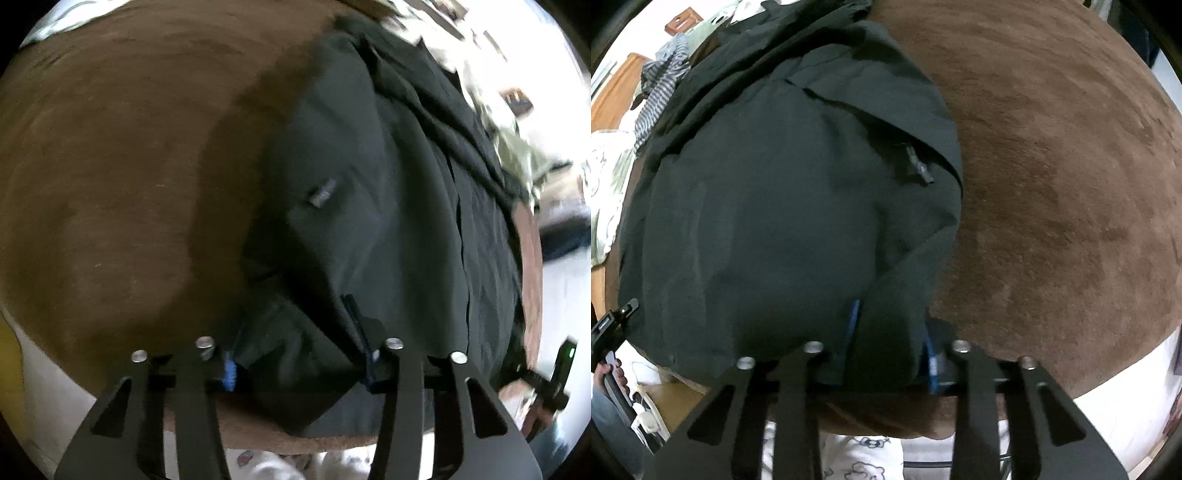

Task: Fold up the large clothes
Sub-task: 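Close both grippers on the jacket hem, then lift the held hem with both grippers and fold it toward the collar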

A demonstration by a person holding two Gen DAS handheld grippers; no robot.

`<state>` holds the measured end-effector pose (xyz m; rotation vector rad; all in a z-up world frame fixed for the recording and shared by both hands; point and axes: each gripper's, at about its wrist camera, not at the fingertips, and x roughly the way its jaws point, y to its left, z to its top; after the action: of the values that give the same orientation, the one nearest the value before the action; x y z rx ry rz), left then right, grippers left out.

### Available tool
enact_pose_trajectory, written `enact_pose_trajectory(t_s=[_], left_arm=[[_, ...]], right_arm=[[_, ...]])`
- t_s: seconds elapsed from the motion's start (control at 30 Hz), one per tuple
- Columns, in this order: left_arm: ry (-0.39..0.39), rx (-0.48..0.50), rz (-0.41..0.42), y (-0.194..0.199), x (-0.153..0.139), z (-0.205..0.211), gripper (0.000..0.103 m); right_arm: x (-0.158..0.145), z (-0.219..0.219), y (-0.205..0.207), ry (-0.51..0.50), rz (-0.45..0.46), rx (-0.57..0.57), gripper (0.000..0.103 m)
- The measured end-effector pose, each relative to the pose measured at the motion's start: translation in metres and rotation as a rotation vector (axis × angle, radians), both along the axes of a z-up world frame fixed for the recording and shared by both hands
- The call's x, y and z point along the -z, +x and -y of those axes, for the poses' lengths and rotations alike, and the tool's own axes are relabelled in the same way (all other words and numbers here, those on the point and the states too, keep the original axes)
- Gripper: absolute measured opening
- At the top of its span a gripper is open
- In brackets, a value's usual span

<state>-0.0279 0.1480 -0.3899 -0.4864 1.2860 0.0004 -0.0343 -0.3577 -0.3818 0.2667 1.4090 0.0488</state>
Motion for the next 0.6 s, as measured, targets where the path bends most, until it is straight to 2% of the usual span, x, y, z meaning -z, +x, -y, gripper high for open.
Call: enact_pose_trajectory(t_s=[0.07, 0.1, 0.2, 0.37, 0.6], left_arm=[[-0.018, 0.026, -0.007, 0.004, 0.0, 0.003, 0.03], [-0.034, 0.027, -0.007, 0.005, -0.001, 0.004, 0.027], [-0.086, 0.035, 0.019, 0.008, -0.01, 0.007, 0.027], [-0.121, 0.037, 0.062, 0.008, -0.036, 0.015, 0.026], [-0.189, -0.058, 0.104, 0.012, -0.071, 0.008, 0.023]], right_arm=[[-0.002, 0.002, 0.003, 0.023, 0.001, 0.016, 0.012], [-0.004, 0.003, 0.004, 0.043, 0.003, 0.028, 0.011], [-0.011, 0.008, 0.004, 0.08, 0.009, 0.048, 0.009], [-0.035, 0.018, 0.004, 0.133, 0.023, 0.081, 0.009], [-0.075, 0.023, 0.01, 0.176, 0.077, 0.1, 0.008]])
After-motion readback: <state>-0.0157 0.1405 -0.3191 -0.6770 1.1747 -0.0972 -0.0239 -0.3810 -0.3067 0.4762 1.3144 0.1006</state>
